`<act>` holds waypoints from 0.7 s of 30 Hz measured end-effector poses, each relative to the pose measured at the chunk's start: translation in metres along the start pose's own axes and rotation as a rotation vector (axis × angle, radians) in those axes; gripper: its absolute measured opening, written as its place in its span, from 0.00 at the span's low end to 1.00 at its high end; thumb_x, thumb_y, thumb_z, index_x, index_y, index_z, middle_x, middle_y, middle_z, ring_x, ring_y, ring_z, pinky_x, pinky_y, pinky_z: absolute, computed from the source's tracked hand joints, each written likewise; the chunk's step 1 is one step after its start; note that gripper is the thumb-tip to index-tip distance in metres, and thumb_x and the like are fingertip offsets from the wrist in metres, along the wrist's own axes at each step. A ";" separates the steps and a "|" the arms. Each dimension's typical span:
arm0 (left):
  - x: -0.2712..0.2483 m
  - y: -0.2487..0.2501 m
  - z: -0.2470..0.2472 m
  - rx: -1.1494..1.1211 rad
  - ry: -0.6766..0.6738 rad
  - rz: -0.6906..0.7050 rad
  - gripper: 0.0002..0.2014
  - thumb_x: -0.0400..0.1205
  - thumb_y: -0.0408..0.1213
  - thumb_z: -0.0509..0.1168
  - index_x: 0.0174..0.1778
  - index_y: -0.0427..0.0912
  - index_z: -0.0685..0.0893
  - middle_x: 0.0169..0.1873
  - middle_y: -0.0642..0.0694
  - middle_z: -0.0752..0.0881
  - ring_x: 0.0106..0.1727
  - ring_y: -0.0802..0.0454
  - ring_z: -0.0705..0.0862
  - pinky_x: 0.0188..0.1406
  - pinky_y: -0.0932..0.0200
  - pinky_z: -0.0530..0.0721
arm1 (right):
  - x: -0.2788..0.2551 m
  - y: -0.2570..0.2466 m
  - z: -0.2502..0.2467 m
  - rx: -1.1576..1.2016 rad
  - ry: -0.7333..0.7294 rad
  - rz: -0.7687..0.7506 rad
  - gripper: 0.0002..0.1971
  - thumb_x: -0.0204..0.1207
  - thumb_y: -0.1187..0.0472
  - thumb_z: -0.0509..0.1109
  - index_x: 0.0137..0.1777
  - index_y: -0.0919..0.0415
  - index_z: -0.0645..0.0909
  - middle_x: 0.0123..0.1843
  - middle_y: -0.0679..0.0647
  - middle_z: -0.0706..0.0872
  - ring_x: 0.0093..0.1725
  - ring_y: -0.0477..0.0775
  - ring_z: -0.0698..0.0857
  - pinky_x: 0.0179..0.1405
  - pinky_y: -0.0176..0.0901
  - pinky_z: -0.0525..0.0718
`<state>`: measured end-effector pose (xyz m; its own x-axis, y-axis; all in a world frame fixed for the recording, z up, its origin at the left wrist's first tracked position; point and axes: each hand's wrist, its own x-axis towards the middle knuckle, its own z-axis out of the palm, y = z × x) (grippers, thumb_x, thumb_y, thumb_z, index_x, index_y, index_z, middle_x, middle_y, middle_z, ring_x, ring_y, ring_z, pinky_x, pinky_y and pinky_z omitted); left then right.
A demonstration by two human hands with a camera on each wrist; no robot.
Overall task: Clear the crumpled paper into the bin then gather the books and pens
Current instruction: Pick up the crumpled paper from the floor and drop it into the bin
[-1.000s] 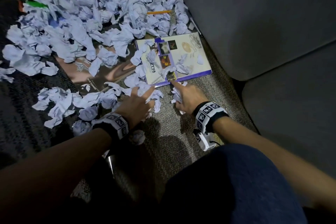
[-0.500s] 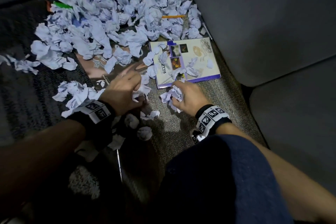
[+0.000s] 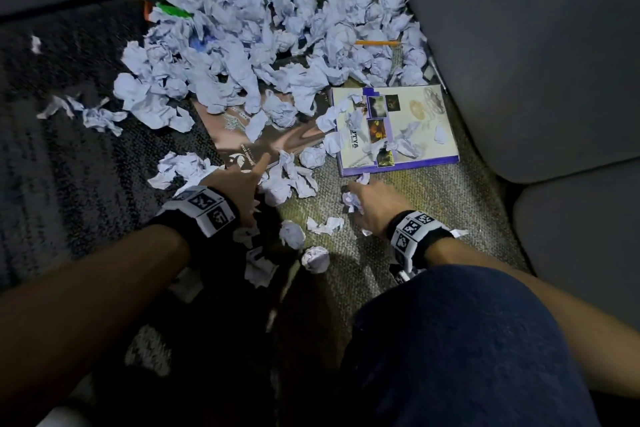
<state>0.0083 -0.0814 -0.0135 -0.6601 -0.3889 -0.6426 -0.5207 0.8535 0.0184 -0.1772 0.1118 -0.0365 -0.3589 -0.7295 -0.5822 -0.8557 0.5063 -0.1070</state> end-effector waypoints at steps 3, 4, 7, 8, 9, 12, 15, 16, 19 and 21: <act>0.004 -0.010 0.008 0.129 0.073 0.090 0.54 0.74 0.51 0.71 0.83 0.56 0.34 0.62 0.30 0.78 0.52 0.37 0.86 0.48 0.50 0.85 | -0.003 -0.001 -0.003 0.038 -0.014 -0.002 0.27 0.72 0.56 0.75 0.70 0.49 0.70 0.55 0.61 0.81 0.51 0.63 0.84 0.51 0.54 0.85; 0.007 -0.010 0.006 0.170 0.089 0.121 0.54 0.75 0.50 0.70 0.81 0.58 0.32 0.59 0.31 0.79 0.47 0.39 0.85 0.44 0.51 0.85 | -0.005 -0.001 -0.005 0.055 -0.009 0.005 0.27 0.71 0.56 0.76 0.69 0.49 0.71 0.54 0.60 0.82 0.50 0.62 0.84 0.51 0.53 0.85; 0.022 0.000 -0.003 0.213 -0.060 0.230 0.50 0.79 0.43 0.69 0.80 0.68 0.34 0.59 0.31 0.77 0.37 0.45 0.78 0.34 0.55 0.78 | -0.010 0.000 -0.011 0.075 0.022 0.046 0.25 0.71 0.56 0.77 0.67 0.52 0.72 0.49 0.57 0.84 0.49 0.59 0.84 0.50 0.53 0.85; 0.027 0.006 -0.003 0.200 -0.053 0.257 0.43 0.82 0.41 0.65 0.82 0.66 0.40 0.59 0.32 0.78 0.36 0.47 0.77 0.34 0.55 0.77 | -0.012 -0.001 -0.014 0.076 0.033 0.058 0.25 0.71 0.55 0.77 0.66 0.52 0.72 0.49 0.56 0.84 0.48 0.59 0.85 0.50 0.55 0.86; 0.029 0.013 -0.002 0.137 -0.015 0.266 0.35 0.83 0.46 0.63 0.83 0.61 0.51 0.56 0.34 0.80 0.36 0.48 0.77 0.35 0.56 0.76 | -0.014 -0.003 -0.017 0.077 0.036 0.073 0.25 0.71 0.55 0.77 0.66 0.53 0.72 0.49 0.56 0.84 0.48 0.58 0.85 0.50 0.56 0.86; 0.029 0.020 0.008 0.106 0.065 0.291 0.34 0.80 0.66 0.54 0.69 0.41 0.77 0.40 0.40 0.82 0.38 0.46 0.78 0.37 0.58 0.76 | -0.017 -0.010 -0.026 0.113 0.047 0.103 0.25 0.70 0.56 0.78 0.65 0.53 0.73 0.48 0.55 0.86 0.46 0.56 0.85 0.51 0.57 0.87; 0.022 0.013 0.001 0.224 0.034 0.372 0.27 0.85 0.57 0.52 0.75 0.45 0.71 0.53 0.35 0.81 0.47 0.41 0.82 0.43 0.56 0.80 | -0.020 -0.019 -0.034 0.161 0.106 0.094 0.28 0.69 0.57 0.79 0.68 0.51 0.74 0.47 0.54 0.89 0.43 0.54 0.87 0.50 0.53 0.88; 0.018 0.010 -0.005 0.261 0.011 0.418 0.24 0.86 0.51 0.53 0.79 0.49 0.66 0.60 0.34 0.78 0.52 0.40 0.83 0.43 0.55 0.80 | -0.022 -0.022 -0.038 0.187 0.127 0.094 0.28 0.68 0.57 0.79 0.68 0.50 0.74 0.48 0.54 0.89 0.42 0.53 0.87 0.50 0.53 0.88; 0.012 -0.005 -0.019 0.314 0.049 0.506 0.34 0.81 0.49 0.66 0.81 0.54 0.57 0.63 0.35 0.78 0.55 0.40 0.83 0.41 0.53 0.79 | -0.025 -0.033 -0.055 0.262 0.169 0.131 0.30 0.69 0.58 0.79 0.71 0.51 0.74 0.58 0.56 0.86 0.44 0.52 0.87 0.56 0.51 0.87; 0.004 -0.019 -0.031 0.155 0.183 0.508 0.35 0.79 0.52 0.67 0.80 0.57 0.57 0.60 0.39 0.80 0.50 0.45 0.83 0.38 0.56 0.78 | -0.026 -0.041 -0.070 0.315 0.212 0.133 0.31 0.70 0.57 0.79 0.72 0.52 0.73 0.64 0.57 0.84 0.40 0.46 0.87 0.58 0.50 0.87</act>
<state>-0.0010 -0.1102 0.0077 -0.8977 0.0424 -0.4385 -0.0361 0.9849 0.1692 -0.1583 0.0777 0.0391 -0.5562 -0.7098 -0.4323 -0.6518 0.6953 -0.3029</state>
